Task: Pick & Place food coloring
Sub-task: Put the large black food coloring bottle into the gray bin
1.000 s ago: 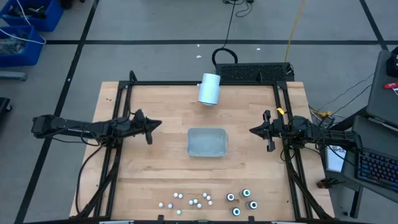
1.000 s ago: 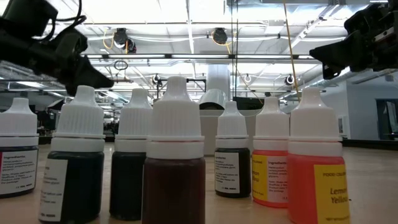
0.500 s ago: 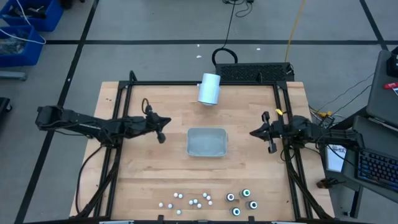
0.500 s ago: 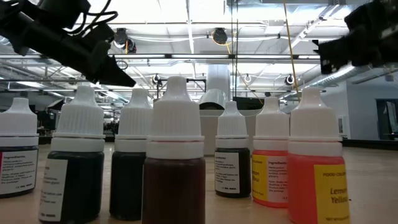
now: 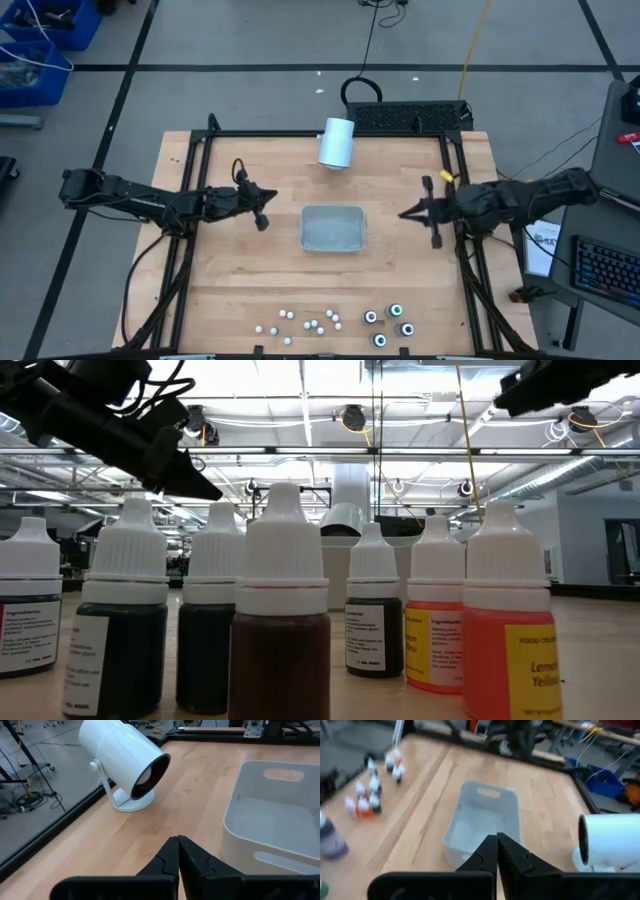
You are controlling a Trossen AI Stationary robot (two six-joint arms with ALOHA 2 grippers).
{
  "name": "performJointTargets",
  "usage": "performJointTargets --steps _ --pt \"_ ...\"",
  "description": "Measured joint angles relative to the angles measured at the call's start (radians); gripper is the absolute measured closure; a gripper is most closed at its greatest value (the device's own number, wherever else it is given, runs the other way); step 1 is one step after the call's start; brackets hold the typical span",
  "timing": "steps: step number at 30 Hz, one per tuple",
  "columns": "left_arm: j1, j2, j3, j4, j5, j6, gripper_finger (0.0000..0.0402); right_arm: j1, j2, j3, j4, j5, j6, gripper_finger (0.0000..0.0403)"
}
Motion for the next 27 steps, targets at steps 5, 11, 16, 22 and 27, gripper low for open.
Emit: performJointTargets --steps 5,11,16,22,27 --pt "-0.001 0.000 0.000 0.000 0.001 -0.002 0.0362 0.154 0.181 0.156 -0.164 0.172 0.041 0.0403" --pt "-0.001 0.000 0.000 0.001 0.001 -0.002 0.0353 0.354 0.378 0.363 -0.435 0.269 0.224 0.0403" --pt "-0.001 0.000 0.000 0.001 0.001 -0.002 0.0353 0.536 0.485 0.420 -0.410 0.269 0.313 0.0403" --pt "-0.001 0.000 0.000 0.001 0.006 0.041 0.0353 0.707 0.673 0.466 -0.332 0.373 0.415 0.0403" --pt "-0.001 0.000 0.000 0.000 0.004 0.048 0.0353 0.774 0.869 0.655 -0.514 0.445 0.660 0.0403"
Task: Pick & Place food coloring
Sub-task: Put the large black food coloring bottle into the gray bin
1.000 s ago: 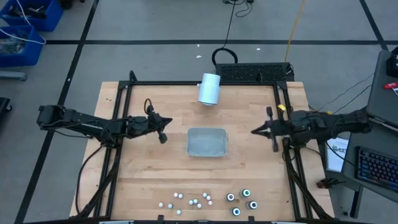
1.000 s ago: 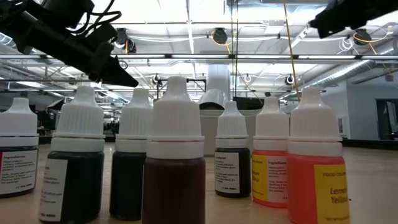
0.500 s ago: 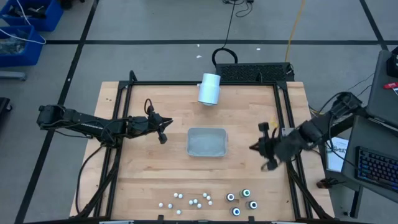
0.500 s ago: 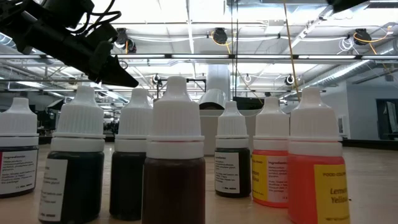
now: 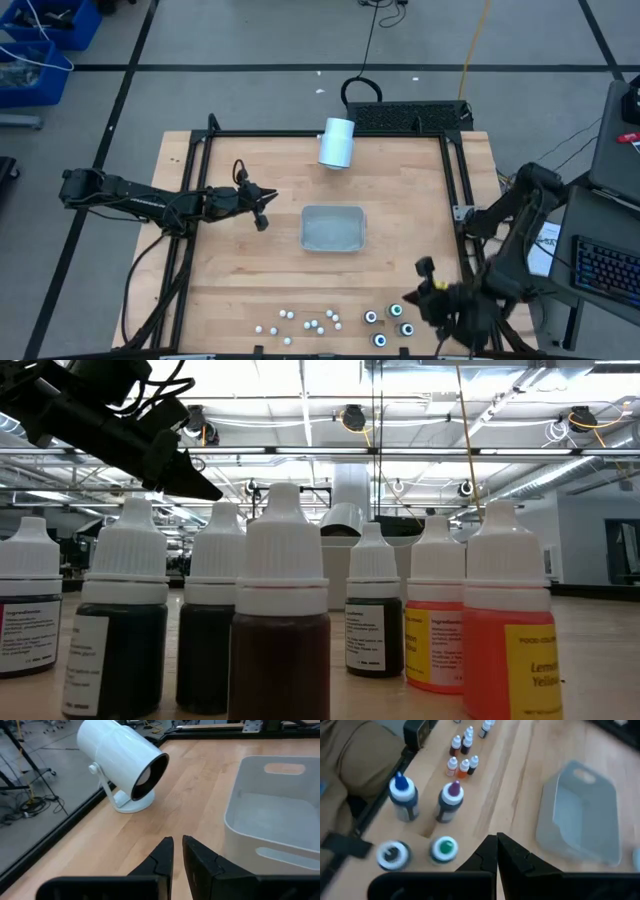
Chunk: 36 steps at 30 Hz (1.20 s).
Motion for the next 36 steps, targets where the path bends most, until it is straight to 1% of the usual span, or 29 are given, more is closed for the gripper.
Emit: performJointTargets --steps 2,4,7,9,12,15,20,23,25,29,32,34,36 --pt "0.000 0.000 0.000 0.000 0.017 0.002 0.0353 0.012 0.074 0.099 -0.121 0.001 0.129 0.0403" --pt "0.000 0.000 0.000 0.000 0.029 0.004 0.0353 0.016 0.146 0.183 -0.243 -0.023 0.237 0.0403" --pt "0.000 0.000 0.000 0.000 0.043 0.004 0.0353 0.015 0.236 0.264 -0.356 -0.080 0.339 0.0402" --pt "0.000 0.000 0.000 0.000 0.043 0.004 0.0353 0.010 0.276 0.298 -0.365 -0.132 0.379 0.0394" --pt "0.000 0.000 0.000 0.000 0.044 0.005 0.0353 0.007 0.311 0.321 -0.353 -0.201 0.404 0.0370" --pt "0.000 0.000 0.000 0.000 0.044 0.005 0.0353 0.007 0.319 0.322 -0.357 -0.202 0.403 0.0335" --pt "0.000 0.000 0.000 0.001 0.044 0.005 0.0353 0.007 0.318 0.322 -0.354 -0.172 0.364 0.0273" --pt "0.000 0.000 0.000 0.032 0.044 0.007 0.0353 0.007 0.318 0.322 -0.353 -0.169 0.362 0.0246" --pt "0.000 0.000 0.000 0.070 0.044 0.007 0.0353 0.007 0.318 0.322 -0.349 -0.141 0.361 0.0234" --pt "-0.015 -0.012 -0.001 0.084 0.052 -0.023 0.0353 0.008 0.318 0.322 -0.335 -0.062 0.384 0.0223" --pt "-0.030 -0.041 0.000 0.148 0.061 0.004 0.0353 0.008 0.316 0.315 -0.318 0.026 0.436 0.0223" --pt "-0.040 -0.051 0.000 0.150 0.083 0.023 0.0353 0.008 0.316 0.310 -0.309 0.076 0.422 0.0223" --pt "-0.052 -0.058 0.000 0.152 0.112 0.043 0.0353 0.008 0.316 0.310 -0.294 0.093 0.400 0.0223"
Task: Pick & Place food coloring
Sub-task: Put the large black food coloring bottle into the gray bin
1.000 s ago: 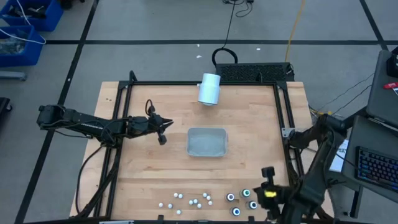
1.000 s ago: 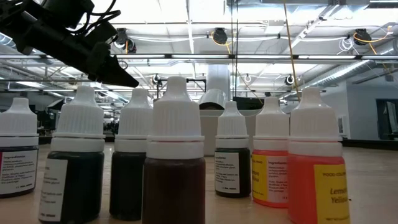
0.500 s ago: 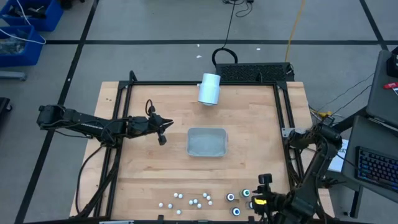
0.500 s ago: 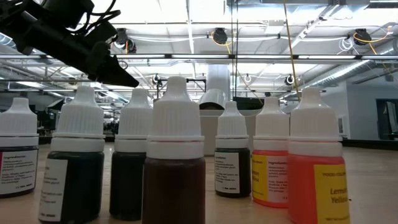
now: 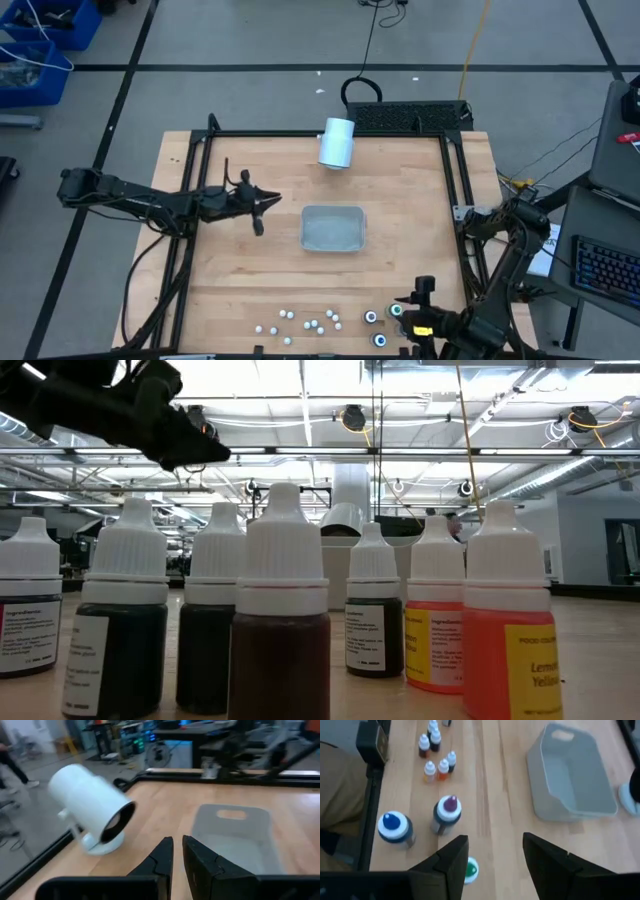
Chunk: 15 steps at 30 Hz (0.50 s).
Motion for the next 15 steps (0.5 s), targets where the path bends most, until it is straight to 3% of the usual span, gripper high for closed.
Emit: performJointTargets --steps 6,9,15 --pt "-0.026 -0.001 0.000 0.065 0.008 0.090 0.0353 0.000 0.000 0.000 0.020 0.072 -0.049 0.0222" --pt "-0.026 -0.001 0.000 0.077 0.008 0.081 0.0353 0.000 -0.001 0.021 0.034 0.052 -0.061 0.0222" --pt "-0.026 0.001 0.000 0.077 0.000 0.058 0.0353 0.023 -0.003 0.097 0.209 -0.022 -0.256 0.0222"
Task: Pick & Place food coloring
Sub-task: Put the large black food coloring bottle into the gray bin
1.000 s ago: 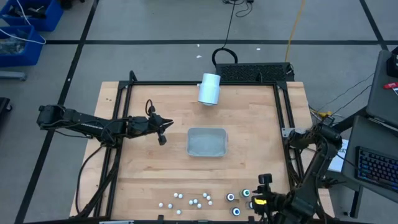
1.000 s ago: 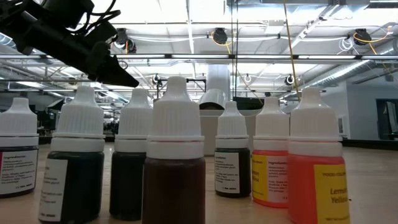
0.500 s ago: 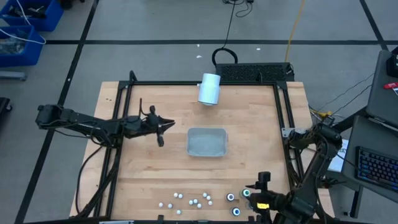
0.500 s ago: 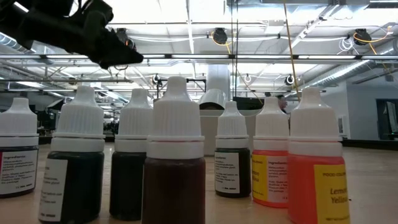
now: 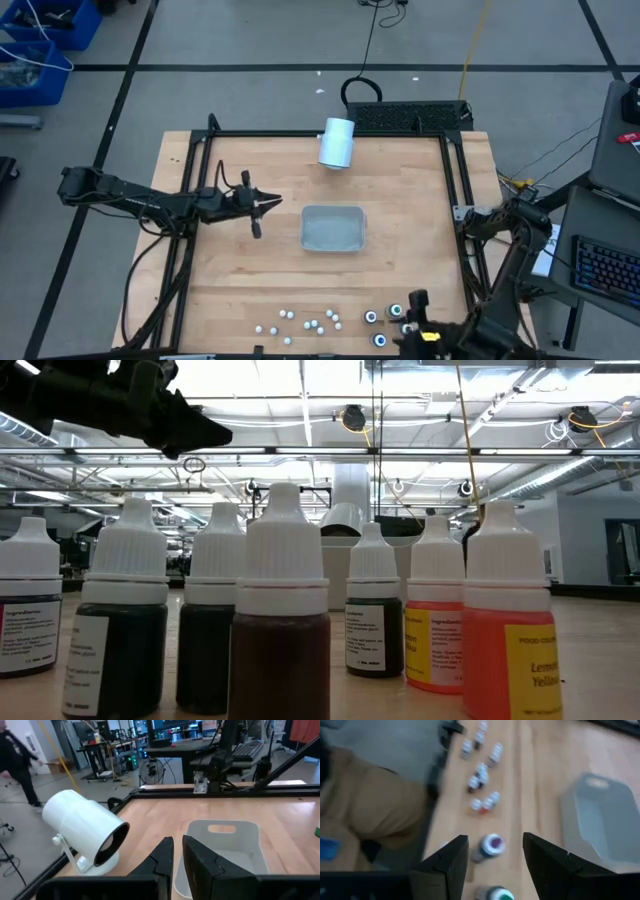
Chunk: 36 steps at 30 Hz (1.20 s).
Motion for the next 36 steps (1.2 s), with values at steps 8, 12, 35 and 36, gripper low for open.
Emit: performJointTargets --steps 8,12,35,36 --pt "0.001 0.001 0.000 -0.099 0.009 -0.059 0.0353 0.041 0.000 0.020 -0.002 -0.195 -0.002 0.0222" --pt "0.000 0.001 0.000 -0.143 0.010 -0.106 0.0353 0.065 0.000 0.019 -0.052 -0.200 0.083 0.0222" --pt "-0.034 0.001 0.000 -0.157 0.008 -0.080 0.0353 0.061 0.001 -0.166 0.038 -0.253 0.169 0.0222" --pt "-0.034 0.001 0.000 -0.155 0.008 -0.074 0.0353 0.061 0.001 -0.174 0.040 -0.253 0.169 0.0222"
